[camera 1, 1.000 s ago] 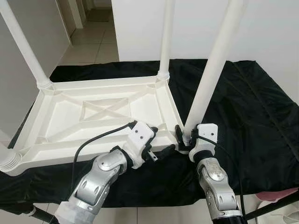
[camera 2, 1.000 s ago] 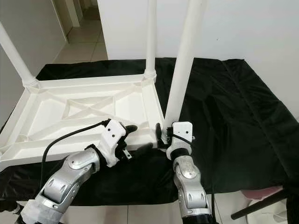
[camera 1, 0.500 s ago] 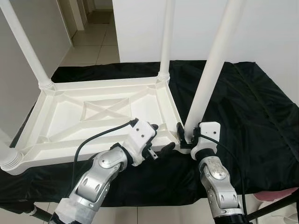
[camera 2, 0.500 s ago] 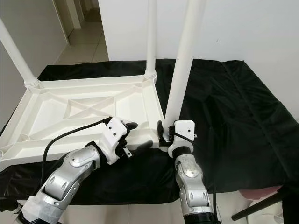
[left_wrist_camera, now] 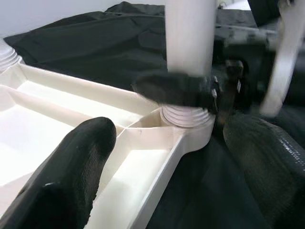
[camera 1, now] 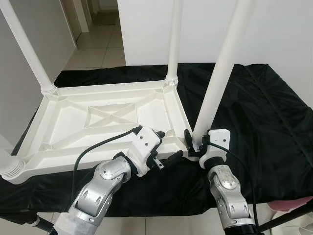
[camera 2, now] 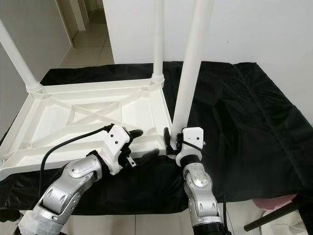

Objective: Building children table

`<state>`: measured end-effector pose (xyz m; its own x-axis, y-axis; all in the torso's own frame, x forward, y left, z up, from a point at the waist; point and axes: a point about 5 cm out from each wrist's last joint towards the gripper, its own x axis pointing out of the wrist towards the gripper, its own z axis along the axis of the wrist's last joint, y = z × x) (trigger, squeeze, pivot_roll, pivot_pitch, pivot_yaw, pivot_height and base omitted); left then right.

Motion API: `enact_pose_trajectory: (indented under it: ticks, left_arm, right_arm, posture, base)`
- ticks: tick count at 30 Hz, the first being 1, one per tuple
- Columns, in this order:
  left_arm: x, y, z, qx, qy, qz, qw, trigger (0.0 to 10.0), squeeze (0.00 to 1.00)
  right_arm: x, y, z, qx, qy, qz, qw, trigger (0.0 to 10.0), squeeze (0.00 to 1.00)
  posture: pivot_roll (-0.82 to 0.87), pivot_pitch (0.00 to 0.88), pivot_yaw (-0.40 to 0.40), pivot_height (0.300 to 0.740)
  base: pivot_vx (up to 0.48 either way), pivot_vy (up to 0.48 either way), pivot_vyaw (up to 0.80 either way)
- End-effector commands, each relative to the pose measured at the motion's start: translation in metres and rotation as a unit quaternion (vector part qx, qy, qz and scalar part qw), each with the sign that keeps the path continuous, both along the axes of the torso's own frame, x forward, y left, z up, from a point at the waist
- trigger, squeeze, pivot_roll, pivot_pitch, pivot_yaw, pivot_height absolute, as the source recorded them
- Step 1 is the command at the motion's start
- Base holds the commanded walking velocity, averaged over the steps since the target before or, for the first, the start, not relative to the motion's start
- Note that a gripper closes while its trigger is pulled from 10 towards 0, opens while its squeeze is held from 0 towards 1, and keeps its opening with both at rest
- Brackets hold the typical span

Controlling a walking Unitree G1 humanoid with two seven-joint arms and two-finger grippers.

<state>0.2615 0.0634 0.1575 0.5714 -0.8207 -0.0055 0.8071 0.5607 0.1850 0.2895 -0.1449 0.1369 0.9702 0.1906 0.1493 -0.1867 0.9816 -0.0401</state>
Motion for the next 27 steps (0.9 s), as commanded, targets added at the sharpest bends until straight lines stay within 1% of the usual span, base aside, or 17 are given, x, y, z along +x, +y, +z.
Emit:
enact_pose_trajectory:
  ticks: [1, 3, 4, 5, 6, 7, 9, 12, 14, 18, 19, 20, 22, 23, 24, 25, 27]
  left_arm:
    - [-0.008, -0.002, -0.003, 0.012, -0.004, -0.053, 0.998, 10.0, 0.00]
    - [-0.010, -0.002, -0.004, 0.014, -0.005, -0.062, 0.998, 10.0, 0.00]
    - [-0.013, -0.002, -0.006, 0.014, 0.004, -0.070, 0.997, 10.0, 0.00]
    - [-0.013, -0.002, -0.006, 0.014, 0.004, -0.070, 0.997, 10.0, 0.00]
    - [-0.016, -0.002, -0.008, 0.012, 0.016, -0.079, 0.997, 10.0, 0.00]
    - [-0.016, -0.002, -0.008, 0.012, 0.016, -0.079, 0.997, 10.0, 0.00]
    - [-0.020, 0.000, -0.011, 0.014, 0.025, -0.086, 0.996, 10.0, 0.00]
    - [-0.022, 0.001, -0.013, 0.019, 0.027, -0.087, 0.996, 10.0, 0.00]
    - [-0.025, 0.004, -0.015, 0.025, 0.029, -0.088, 0.995, 10.0, 0.00]
    - [-0.026, 0.005, -0.017, 0.028, 0.029, -0.088, 0.995, 10.0, 0.00]
    - [-0.026, 0.006, -0.018, 0.035, 0.026, -0.085, 0.995, 10.0, 0.00]
    - [-0.026, 0.007, -0.018, 0.039, 0.024, -0.084, 0.995, 10.0, 0.00]
    - [-0.026, 0.007, -0.018, 0.039, 0.024, -0.084, 0.995, 10.0, 0.00]
    - [-0.027, 0.008, -0.019, 0.041, 0.022, -0.083, 0.995, 10.0, 0.00]
    - [-0.027, 0.009, -0.019, 0.042, 0.021, -0.082, 0.995, 10.0, 0.00]
    - [-0.027, 0.009, -0.019, 0.042, 0.020, -0.082, 0.996, 10.0, 0.00]
    - [-0.026, 0.008, -0.018, 0.042, 0.018, -0.080, 0.996, 10.0, 0.00]
  right_arm:
    - [0.001, 0.000, 0.002, 0.005, -0.006, 0.020, 1.000, 10.0, 0.00]
    - [0.002, -0.001, 0.003, 0.003, -0.006, 0.032, 0.999, 10.0, 0.00]
    - [0.003, -0.001, 0.004, -0.005, -0.008, 0.049, 0.999, 10.0, 0.00]
    - [0.003, -0.001, 0.004, -0.005, -0.008, 0.049, 0.999, 10.0, 0.00]
    - [0.003, -0.001, 0.005, -0.015, -0.008, 0.072, 0.997, 10.0, 0.00]
    - [0.003, -0.001, 0.005, -0.015, -0.008, 0.072, 0.997, 10.0, 0.00]
    - [0.005, -0.001, 0.006, -0.032, -0.004, 0.118, 0.992, 10.0, 0.00]
    - [0.005, 0.000, 0.005, -0.039, 0.000, 0.139, 0.990, 10.0, 0.00]
    - [0.006, -0.001, 0.003, -0.054, 0.006, 0.172, 0.984, 10.0, 0.00]
    - [0.007, -0.002, 0.003, -0.065, 0.009, 0.185, 0.981, 10.0, 0.00]
    - [0.010, -0.004, 0.001, -0.084, 0.013, 0.198, 0.977, 9.8, 0.00]
    - [0.012, -0.005, 0.000, -0.096, 0.016, 0.209, 0.973, 8.7, 0.00]
    - [0.012, -0.005, 0.000, -0.096, 0.016, 0.209, 0.973, 8.7, 0.00]
    - [0.013, -0.006, -0.001, -0.104, 0.020, 0.217, 0.971, 4.6, 0.00]
    - [0.014, -0.008, -0.002, -0.112, 0.021, 0.221, 0.969, 3.9, 0.00]
    - [0.015, -0.010, -0.003, -0.114, 0.024, 0.223, 0.968, 0.0, 0.00]
    - [0.015, -0.013, -0.004, -0.118, 0.028, 0.224, 0.967, 0.0, 0.00]
  posture:
    - [-0.07, 0.017, 0.063, 0.740]
    - [-0.07, 0.017, 0.063, 0.740]
    - [-0.07, 0.010, 0.053, 0.740]
    - [-0.07, 0.010, 0.053, 0.740]
    - [-0.06, 0.010, 0.050, 0.740]
    - [-0.06, 0.010, 0.050, 0.740]
    - [-0.05, 0.009, 0.039, 0.740]
    - [-0.05, 0.008, 0.039, 0.740]
    - [-0.04, 0.005, 0.036, 0.740]
    - [-0.04, 0.006, 0.038, 0.740]
    - [-0.04, 0.011, 0.039, 0.740]
    - [-0.04, 0.012, 0.040, 0.740]
    - [-0.04, 0.012, 0.040, 0.740]
    - [-0.04, 0.013, 0.043, 0.740]
    - [-0.04, 0.012, 0.045, 0.740]
    - [-0.04, 0.010, 0.047, 0.740]
    - [-0.04, 0.011, 0.047, 0.740]
  base:
    - [0.000, 0.000, 0.00]
    - [0.000, 0.000, 0.00]
    - [0.000, 0.000, 0.00]
    - [0.000, 0.000, 0.00]
    - [0.000, 0.000, 0.00]
    - [0.000, 0.000, 0.00]
    - [0.000, 0.000, 0.00]
    - [0.000, 0.000, 0.00]
    - [0.000, 0.000, 0.00]
    - [0.000, 0.000, 0.00]
    - [0.000, 0.000, 0.00]
    - [0.000, 0.000, 0.00]
    - [0.000, 0.000, 0.00]
    - [0.000, 0.000, 0.00]
    - [0.000, 0.000, 0.00]
    - [0.000, 0.000, 0.00]
    - [0.000, 0.000, 0.00]
